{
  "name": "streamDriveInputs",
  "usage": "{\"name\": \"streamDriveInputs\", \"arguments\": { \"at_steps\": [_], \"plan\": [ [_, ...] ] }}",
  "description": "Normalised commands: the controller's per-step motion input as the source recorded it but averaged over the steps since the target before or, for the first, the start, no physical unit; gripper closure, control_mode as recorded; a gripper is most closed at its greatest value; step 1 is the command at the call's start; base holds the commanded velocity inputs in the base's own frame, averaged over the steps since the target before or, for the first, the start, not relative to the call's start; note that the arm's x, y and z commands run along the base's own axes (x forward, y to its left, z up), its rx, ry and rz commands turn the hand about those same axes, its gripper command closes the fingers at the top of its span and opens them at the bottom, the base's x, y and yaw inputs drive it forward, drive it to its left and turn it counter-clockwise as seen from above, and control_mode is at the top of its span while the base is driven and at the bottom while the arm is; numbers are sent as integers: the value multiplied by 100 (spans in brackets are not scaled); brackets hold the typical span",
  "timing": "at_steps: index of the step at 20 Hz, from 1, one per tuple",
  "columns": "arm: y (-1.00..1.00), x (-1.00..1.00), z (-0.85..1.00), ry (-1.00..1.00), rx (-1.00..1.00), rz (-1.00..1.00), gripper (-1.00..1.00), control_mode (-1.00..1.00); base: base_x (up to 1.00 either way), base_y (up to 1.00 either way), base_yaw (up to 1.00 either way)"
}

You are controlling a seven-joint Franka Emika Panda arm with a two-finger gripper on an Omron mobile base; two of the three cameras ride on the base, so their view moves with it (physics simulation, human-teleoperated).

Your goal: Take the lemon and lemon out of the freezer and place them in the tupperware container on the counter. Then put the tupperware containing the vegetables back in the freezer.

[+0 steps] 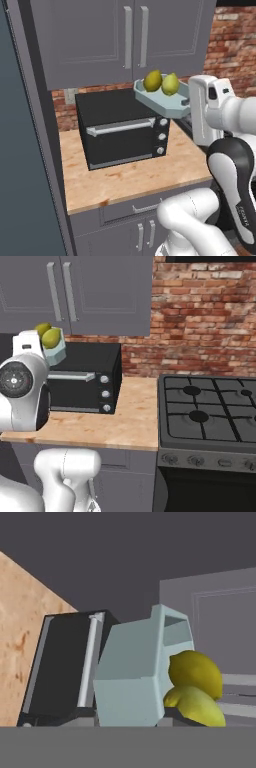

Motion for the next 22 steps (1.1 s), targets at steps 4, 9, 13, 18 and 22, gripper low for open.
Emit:
{"name": "streamDriveInputs", "arguments": {
  "at_steps": [4,9,13,18,22],
  "plan": [
    [-19,-59,3,-6,0,0,100,-100,0,0,0],
    [-3,-11,0,2,0,0,100,-100,0,0,0],
    [0,0,0,0,0,0,100,-100,0,0,0],
    [0,0,0,0,0,0,100,-100,0,0,0],
    [0,0,0,0,0,0,100,100,-5,0,0]
  ]
}}
